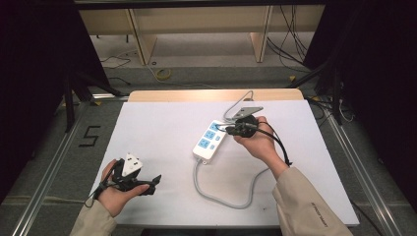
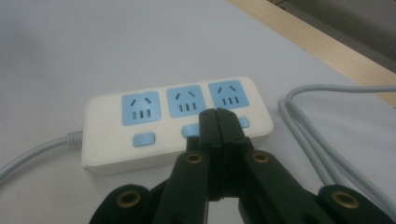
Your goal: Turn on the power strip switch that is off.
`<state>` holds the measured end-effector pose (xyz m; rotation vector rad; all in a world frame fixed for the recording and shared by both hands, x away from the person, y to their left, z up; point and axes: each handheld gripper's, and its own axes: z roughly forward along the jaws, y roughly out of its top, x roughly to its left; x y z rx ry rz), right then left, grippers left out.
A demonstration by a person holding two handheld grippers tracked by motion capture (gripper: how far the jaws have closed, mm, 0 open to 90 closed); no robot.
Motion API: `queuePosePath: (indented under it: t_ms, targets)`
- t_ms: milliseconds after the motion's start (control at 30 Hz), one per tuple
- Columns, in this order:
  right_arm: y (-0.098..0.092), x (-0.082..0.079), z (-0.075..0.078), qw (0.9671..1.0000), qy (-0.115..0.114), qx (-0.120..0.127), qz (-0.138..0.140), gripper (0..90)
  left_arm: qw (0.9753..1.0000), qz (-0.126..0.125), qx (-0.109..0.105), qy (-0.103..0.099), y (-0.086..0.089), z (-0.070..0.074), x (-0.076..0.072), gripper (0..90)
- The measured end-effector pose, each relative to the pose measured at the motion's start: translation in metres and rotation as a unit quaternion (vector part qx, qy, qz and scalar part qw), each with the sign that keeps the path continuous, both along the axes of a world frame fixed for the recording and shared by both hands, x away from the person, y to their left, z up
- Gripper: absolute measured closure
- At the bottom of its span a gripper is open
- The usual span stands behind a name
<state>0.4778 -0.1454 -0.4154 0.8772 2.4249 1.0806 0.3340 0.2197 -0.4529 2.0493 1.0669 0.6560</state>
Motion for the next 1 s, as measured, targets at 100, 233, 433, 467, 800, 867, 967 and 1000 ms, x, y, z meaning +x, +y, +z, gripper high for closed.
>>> queuePosePath:
  t_ms: [100, 233, 433, 467, 800, 867, 967, 1000]
  targets:
    - [0.001, 0.002, 0.000, 1.0000, 0.000, 0.000, -0.003, 90.0, 1.0000, 0.000, 0.000, 0.000, 0.000, 0.000, 0.000, 4.3]
    - [0.002, 0.004, -0.002, 1.0000, 0.002, -0.003, -0.004, 90.0, 1.0000, -0.002, 0.002, -0.001, 0.000, 0.000, 0.000, 4.3]
    - [0.003, 0.007, -0.004, 1.0000, 0.005, -0.007, -0.004, 90.0, 1.0000, -0.001, 0.001, -0.001, 0.000, 0.000, 0.001, 4.3]
    - [0.003, 0.007, -0.004, 0.9999, 0.007, -0.007, -0.005, 90.0, 1.0000, 0.000, 0.001, 0.001, 0.000, 0.000, 0.000, 4.3]
    - [0.009, 0.011, -0.005, 0.9998, 0.012, -0.014, -0.001, 90.0, 1.0000, -0.001, 0.001, 0.000, 0.000, 0.000, 0.001, 4.3]
    - [0.011, 0.012, -0.005, 0.9998, 0.011, -0.016, 0.002, 90.0, 1.0000, -0.001, 0.001, 0.001, 0.000, 0.000, 0.001, 4.3]
    - [0.013, 0.013, -0.006, 0.9997, 0.014, -0.020, 0.004, 90.0, 1.0000, -0.002, 0.001, 0.001, 0.000, 0.000, 0.001, 4.3]
    - [0.014, 0.013, -0.006, 0.9996, 0.017, -0.021, 0.004, 90.0, 1.0000, -0.003, 0.001, 0.001, 0.000, 0.000, 0.001, 4.3]
